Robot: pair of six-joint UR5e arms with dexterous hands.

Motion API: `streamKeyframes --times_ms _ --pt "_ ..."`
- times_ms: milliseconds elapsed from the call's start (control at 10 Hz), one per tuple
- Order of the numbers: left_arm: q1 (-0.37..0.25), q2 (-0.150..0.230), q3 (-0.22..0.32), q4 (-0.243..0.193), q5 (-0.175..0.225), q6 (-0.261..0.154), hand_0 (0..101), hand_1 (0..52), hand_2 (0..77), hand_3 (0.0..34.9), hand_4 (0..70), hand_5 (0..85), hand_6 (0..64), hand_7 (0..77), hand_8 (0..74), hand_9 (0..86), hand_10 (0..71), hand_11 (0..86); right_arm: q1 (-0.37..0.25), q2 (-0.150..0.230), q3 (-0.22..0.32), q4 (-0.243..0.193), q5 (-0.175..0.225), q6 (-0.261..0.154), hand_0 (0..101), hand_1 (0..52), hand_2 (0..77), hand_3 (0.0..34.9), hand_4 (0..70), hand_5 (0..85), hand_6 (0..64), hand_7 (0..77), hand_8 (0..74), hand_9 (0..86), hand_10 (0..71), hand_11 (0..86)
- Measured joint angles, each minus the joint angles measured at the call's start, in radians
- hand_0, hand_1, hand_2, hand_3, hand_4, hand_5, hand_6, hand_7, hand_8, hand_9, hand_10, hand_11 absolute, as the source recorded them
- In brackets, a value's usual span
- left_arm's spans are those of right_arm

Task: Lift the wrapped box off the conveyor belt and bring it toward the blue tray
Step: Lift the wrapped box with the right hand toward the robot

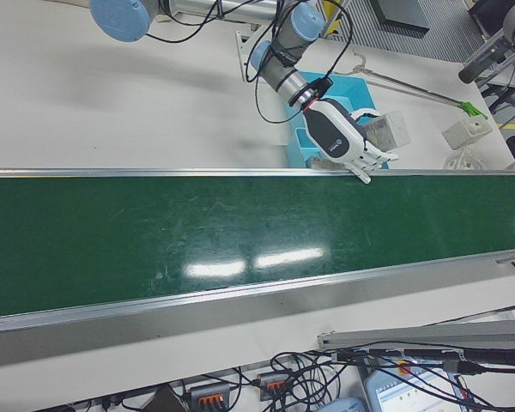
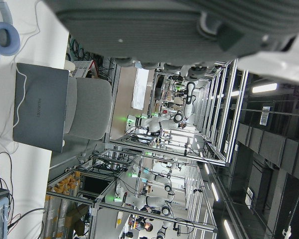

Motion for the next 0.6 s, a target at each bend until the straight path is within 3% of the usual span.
streamKeyframes --times_ms 100,200,300,400,500,600 --pt "0.000 0.000 0.000 0.000 0.000 0.000 0 0.0 1.1 0.0 0.0 1.1 0.0 0.5 0.5 0.0 0.5 0.0 -0.002 0.001 0.003 0.000 -0.009 0.000 47 16.4 23.5 10.4 16.9 26.2 15.3 42.5 25.6 33.3 19.1 4.9" --pt "0.000 0.000 0.000 0.000 0.000 0.000 0 0.0 1.1 0.0 0.0 1.1 0.0 0.5 0.5 0.0 0.0 0.5 -0.003 -0.001 0.015 -0.002 -0.021 0.000 47 6.0 13.6 11.0 13.6 23.5 0.5 24.5 0.0 14.7 10.9 1.1" --pt "0.000 0.000 0.000 0.000 0.000 0.000 0 0.0 1.1 0.0 0.0 1.1 0.0 0.5 0.5 0.0 0.0 0.5 -0.002 -0.011 0.041 -0.005 -0.032 0.002 47 11.5 4.4 12.7 13.6 23.5 5.5 18.5 0.0 4.9 4.9 0.5" --pt "0.000 0.000 0.000 0.000 0.000 0.000 0 0.0 1.1 0.0 0.0 1.1 0.0 0.5 0.5 0.0 0.5 0.0 0.002 -0.033 0.085 -0.009 -0.038 0.010 47 9.8 8.7 16.1 13.6 23.5 4.9 22.9 0.0 1.6 1.1 0.0" --pt "0.000 0.000 0.000 0.000 0.000 0.000 0 0.0 0.5 0.0 0.0 1.1 0.0 0.5 0.5 0.0 0.0 0.0 0.021 -0.070 0.153 -0.011 -0.041 0.024 47 10.4 9.8 27.1 13.6 23.5 4.9 24.0 0.0 1.6 0.5 0.0" --pt "0.000 0.000 0.000 0.000 0.000 0.000 0 0.0 1.1 0.0 0.0 1.1 0.0 0.5 0.5 0.0 0.5 0.0 0.056 -0.113 0.229 -0.017 -0.043 0.036 47 10.4 9.8 27.1 13.6 23.5 4.9 24.0 0.0 3.3 0.0 0.5"
